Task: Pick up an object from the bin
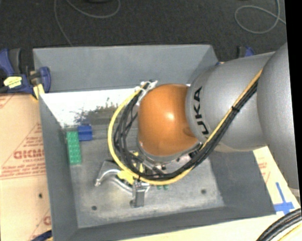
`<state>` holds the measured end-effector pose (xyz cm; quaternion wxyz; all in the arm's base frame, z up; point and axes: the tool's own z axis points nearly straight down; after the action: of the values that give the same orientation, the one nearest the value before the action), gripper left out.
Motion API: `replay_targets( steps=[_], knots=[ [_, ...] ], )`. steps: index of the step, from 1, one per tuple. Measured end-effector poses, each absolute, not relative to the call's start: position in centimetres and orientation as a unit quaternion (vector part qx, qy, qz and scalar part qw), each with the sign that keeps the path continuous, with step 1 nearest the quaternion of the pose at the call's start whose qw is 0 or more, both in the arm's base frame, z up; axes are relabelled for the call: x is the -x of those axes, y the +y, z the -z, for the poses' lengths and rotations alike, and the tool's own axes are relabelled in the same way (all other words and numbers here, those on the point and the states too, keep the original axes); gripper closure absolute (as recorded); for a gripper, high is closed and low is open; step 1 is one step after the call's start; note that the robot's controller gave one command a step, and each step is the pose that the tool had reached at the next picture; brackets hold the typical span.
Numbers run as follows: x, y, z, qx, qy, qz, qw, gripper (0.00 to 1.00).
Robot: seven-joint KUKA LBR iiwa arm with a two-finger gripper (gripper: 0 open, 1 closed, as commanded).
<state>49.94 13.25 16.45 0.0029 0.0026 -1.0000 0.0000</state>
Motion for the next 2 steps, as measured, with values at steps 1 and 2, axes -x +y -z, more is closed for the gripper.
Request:
replay_targets(
  steps=[1, 2],
  knots=[
    [-50.1, 13.2, -16.9, -0.001, -1.000, 0.001, -0.001, 0.00],
    [-52.8, 12.9, -15.3, -0.020, -1.000, 0.001, -0.002, 0.00]
  ],
)
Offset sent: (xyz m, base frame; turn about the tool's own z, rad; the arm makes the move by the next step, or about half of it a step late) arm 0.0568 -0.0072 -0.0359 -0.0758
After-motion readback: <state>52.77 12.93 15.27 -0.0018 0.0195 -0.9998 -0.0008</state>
